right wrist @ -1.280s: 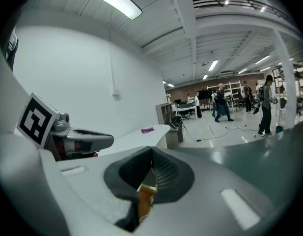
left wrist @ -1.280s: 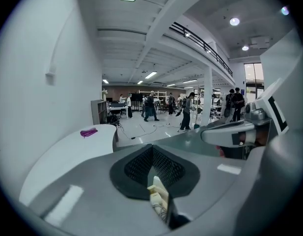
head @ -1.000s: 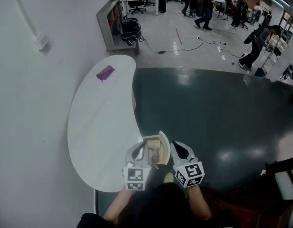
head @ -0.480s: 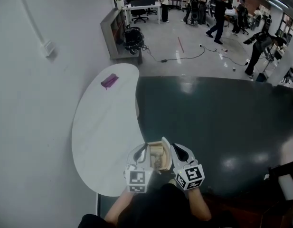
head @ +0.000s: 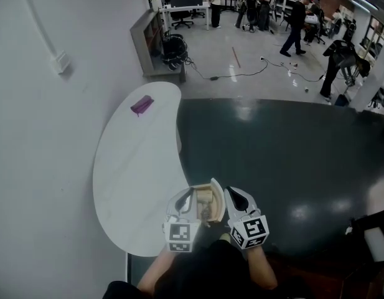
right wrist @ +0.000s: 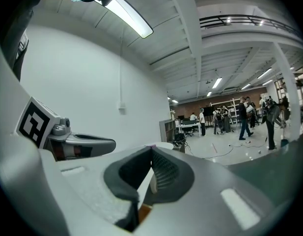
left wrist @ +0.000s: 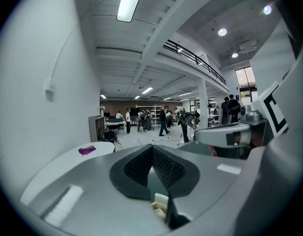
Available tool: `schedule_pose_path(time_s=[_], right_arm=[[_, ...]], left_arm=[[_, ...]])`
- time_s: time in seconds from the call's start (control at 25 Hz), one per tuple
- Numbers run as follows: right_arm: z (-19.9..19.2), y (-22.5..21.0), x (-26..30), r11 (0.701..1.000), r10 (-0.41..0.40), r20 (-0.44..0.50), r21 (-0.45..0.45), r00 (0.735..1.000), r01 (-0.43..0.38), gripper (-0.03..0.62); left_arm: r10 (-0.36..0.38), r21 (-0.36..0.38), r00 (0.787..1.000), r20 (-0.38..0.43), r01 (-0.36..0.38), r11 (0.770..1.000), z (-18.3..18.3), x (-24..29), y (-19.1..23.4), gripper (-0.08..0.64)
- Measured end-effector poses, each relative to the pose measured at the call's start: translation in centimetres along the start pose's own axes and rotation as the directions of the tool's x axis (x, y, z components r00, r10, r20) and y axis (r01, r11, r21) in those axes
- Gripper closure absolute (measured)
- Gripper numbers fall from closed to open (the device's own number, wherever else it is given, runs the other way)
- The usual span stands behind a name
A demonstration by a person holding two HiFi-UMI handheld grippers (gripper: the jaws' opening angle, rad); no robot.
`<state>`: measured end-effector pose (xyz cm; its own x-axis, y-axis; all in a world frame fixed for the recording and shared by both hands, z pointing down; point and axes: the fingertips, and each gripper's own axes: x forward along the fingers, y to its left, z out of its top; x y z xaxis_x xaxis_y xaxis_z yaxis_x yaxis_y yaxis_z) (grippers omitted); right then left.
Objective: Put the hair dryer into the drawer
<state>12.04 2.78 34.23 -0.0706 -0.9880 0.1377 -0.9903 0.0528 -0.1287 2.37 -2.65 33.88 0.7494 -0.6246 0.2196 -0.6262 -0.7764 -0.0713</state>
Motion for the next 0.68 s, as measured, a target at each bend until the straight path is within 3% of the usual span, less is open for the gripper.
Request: schedule_pose_path(time_s=[0.68], right_arm=[[-0.44,0.05,-0.37,1.000,0.004,-0.011,0.011,1.000,-0.004,0.589]], left_arm=[[-0.012,-0.001,1.000,-0.016,0.012,1.000,-0.33,-0.17,-0.66,0.554]])
